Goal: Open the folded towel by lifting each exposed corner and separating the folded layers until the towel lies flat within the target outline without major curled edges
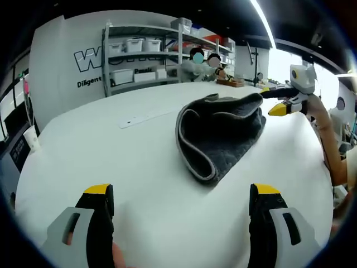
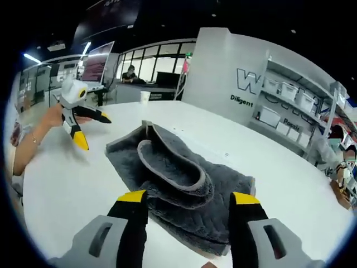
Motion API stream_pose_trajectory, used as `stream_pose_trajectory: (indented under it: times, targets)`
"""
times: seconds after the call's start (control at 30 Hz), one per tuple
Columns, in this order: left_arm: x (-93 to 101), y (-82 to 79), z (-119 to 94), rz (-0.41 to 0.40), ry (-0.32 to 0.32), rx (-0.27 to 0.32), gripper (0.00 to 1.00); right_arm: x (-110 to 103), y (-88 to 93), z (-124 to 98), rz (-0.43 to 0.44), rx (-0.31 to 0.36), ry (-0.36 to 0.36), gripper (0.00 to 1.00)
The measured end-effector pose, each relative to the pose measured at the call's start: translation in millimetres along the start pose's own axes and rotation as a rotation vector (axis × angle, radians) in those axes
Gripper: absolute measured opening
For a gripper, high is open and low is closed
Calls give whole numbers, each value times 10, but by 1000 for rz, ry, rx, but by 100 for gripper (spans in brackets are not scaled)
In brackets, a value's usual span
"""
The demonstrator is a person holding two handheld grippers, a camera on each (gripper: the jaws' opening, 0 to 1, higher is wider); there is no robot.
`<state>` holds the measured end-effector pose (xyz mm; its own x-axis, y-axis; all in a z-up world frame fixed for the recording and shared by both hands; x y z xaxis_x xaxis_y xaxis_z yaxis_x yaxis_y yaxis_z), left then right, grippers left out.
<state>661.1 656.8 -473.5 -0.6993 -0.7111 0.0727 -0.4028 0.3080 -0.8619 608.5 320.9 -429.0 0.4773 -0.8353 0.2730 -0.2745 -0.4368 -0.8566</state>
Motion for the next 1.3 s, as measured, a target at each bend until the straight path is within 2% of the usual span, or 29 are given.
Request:
stream_pose_trajectory:
  times: [0.2,0.37,0.43,0.57,0.73,0.83,0.9,1.0,1.13,1.3]
  targets:
    - [6,5,-8,-1,1,1,99,55,19,36,-17,14,45,31]
    - [13,6,-12,-1,1,2,99,14,5,78,-40,43,25,13]
    - [16,7,-13,-2,2,2,99,2,-1,85,-66,49,25,1]
    - [10,6,-16,-1,0,2,99,-19,-45,89,-64,84,12,0]
    - [6,4,-17,-2,0,2,99,-65,-153,86,-80,137,29,0]
    - [6,6,-22,-2,-1,2,99,-165,-328,87,-81,233,23,0]
    - [5,6,-23,-3,0,2,99,-227,-387,90,-87,259,17,0]
    - [0,10,-24,-4,-2,1,99,-384,-490,114,-133,292,0,0]
    - [-15,14,-12,-6,-3,-4,99,-701,-653,202,-242,345,-48,0]
    - [-28,8,-9,-6,-3,-4,99,-1001,-706,302,-310,365,-103,0]
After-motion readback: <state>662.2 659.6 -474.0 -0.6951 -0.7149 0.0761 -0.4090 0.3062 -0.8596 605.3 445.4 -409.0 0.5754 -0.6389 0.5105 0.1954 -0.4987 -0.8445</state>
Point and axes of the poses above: the point that each gripper's makers call its tool centre point, and the gripper's own axes: z roughly forward along the fingers, x roughly to its right, y roughly out of its underside, the point moved 6 cm from there along -z, roughly backward along the fingers, and after that the axes turned 4 degrees about -z, right-handed, at the moved point
